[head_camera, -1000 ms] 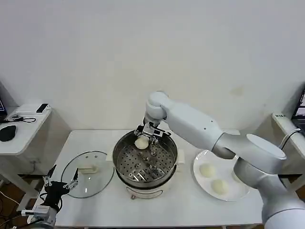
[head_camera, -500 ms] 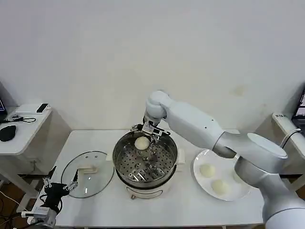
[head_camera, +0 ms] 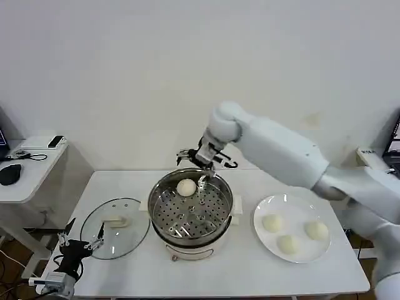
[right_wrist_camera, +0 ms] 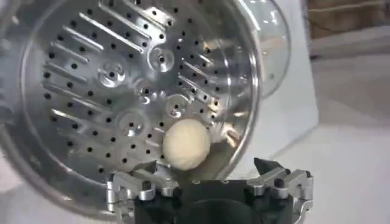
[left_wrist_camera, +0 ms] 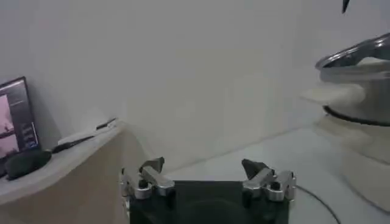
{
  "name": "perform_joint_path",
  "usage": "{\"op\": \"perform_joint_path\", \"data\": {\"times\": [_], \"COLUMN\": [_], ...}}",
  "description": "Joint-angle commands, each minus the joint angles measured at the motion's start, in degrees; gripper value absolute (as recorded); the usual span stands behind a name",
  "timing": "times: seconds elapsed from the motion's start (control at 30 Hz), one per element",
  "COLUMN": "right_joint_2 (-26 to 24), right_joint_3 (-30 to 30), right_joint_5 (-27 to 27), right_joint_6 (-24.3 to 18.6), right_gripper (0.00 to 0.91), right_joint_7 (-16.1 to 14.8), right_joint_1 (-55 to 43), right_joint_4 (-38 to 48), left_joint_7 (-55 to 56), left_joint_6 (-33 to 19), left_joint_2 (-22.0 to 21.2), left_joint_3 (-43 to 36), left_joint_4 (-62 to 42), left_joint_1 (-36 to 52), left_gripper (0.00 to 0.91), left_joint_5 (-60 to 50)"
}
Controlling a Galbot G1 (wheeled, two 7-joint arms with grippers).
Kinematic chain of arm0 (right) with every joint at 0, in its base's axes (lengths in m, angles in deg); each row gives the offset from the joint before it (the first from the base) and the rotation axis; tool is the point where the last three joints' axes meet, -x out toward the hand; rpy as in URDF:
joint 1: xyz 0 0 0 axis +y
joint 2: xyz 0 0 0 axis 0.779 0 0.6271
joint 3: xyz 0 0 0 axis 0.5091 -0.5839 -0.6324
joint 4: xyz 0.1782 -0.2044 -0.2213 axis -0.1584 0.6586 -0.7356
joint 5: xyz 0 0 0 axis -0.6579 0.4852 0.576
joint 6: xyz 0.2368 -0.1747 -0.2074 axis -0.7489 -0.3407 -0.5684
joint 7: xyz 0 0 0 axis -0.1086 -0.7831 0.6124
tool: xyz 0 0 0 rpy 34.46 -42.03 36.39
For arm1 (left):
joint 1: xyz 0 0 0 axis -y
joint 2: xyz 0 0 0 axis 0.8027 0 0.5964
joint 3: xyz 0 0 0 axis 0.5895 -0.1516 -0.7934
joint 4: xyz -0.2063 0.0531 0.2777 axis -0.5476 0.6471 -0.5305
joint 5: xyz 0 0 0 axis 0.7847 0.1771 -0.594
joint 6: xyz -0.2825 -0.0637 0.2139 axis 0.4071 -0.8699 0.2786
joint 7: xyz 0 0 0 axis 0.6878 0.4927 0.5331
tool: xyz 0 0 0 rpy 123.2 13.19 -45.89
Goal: Take steamed baozi put them in steamer then cover it.
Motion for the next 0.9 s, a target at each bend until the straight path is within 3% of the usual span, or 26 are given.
{"op": "perform_joint_path", "data": {"times": [0.03, 0.23, 0.37, 0.6, 0.9], "right_joint_2": [-13.1, -18.4, -22.3, -28.2, -28.6], "right_joint_3": [1.2, 0.3, 0.5, 1.3, 3.3], "right_joint_5": [-12.8, -19.3, -19.7, -16.7, -10.7], "right_joint_6": [19.1, 29.8, 35.4, 35.4, 34.7], "right_gripper": [0.907, 0.907, 0.907, 0.907, 0.907], "right_joint_7": [-0.4, -0.7, -0.9, -1.1, 0.7], "right_joint_1": [-2.6, -2.8, -1.8, 2.6, 10.9], "right_joint_4": [-6.4, -6.1, -7.2, -7.6, -6.0], "left_joint_7": [-0.1, -0.4, -0.2, -0.1, 0.0], "left_joint_6": [0.4, 1.7, 2.5, 4.3, 4.3], "left_joint_2": [0.1, -0.1, 0.0, 0.2, 0.2], "left_joint_3": [0.0, -0.1, -0.2, -0.1, 0.0], "left_joint_4": [1.9, 3.7, 4.5, 5.9, 5.6], "left_joint_1": [-0.3, -1.1, -1.7, -2.8, -2.9], "left_gripper": [0.907, 0.907, 0.907, 0.907, 0.907], "left_joint_5": [0.1, 0.5, -0.1, -0.7, -1.0]}}
